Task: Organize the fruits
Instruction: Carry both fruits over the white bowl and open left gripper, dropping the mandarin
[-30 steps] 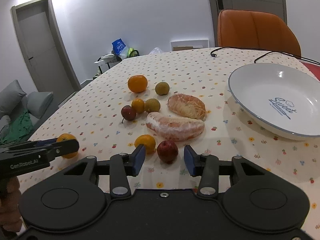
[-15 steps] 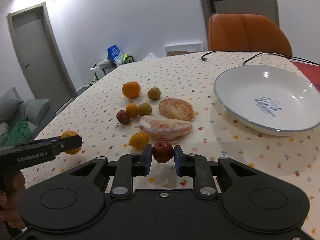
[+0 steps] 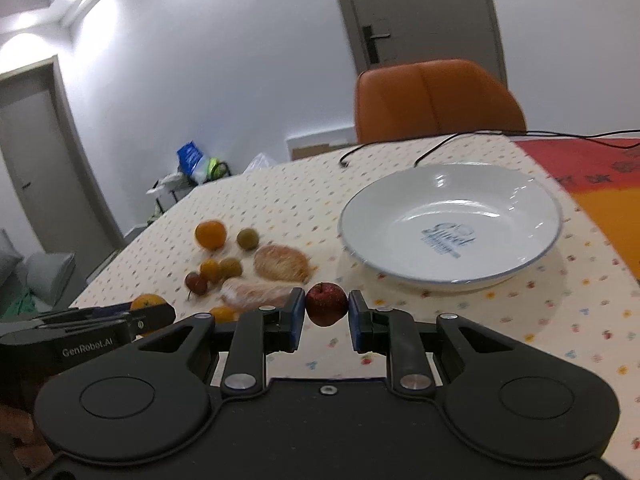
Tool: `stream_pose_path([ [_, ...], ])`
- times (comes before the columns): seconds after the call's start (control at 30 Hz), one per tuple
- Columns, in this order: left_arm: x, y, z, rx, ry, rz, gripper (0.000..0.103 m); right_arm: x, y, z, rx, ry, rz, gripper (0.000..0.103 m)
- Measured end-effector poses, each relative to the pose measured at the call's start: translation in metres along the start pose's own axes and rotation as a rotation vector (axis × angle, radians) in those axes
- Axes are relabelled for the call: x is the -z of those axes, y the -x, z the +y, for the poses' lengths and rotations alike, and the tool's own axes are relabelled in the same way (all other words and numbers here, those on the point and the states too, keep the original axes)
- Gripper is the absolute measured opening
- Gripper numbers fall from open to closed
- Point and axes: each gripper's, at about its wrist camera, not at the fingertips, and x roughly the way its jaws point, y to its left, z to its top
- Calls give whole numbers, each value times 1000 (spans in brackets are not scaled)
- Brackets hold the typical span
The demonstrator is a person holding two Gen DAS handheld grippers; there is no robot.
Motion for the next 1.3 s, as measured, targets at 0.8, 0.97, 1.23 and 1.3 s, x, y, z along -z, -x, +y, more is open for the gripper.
stream_pose_path([
  [0.8,-27,-19,-95,30,-167,-33,36,-3,32,-67,79,-96,-133,22],
  [0.97,-32,-25,-109,48,-183,-43,36,-2,32,-78,86,-113,-137,22],
  [1.23,-40,-37,-131,85,-204,-61,36,-3,32,-89,100,-123,-147,22],
  [1.3,-43,-39,-137,91,-211,-67,36,-3,33,-91,102,-125,-151,22],
])
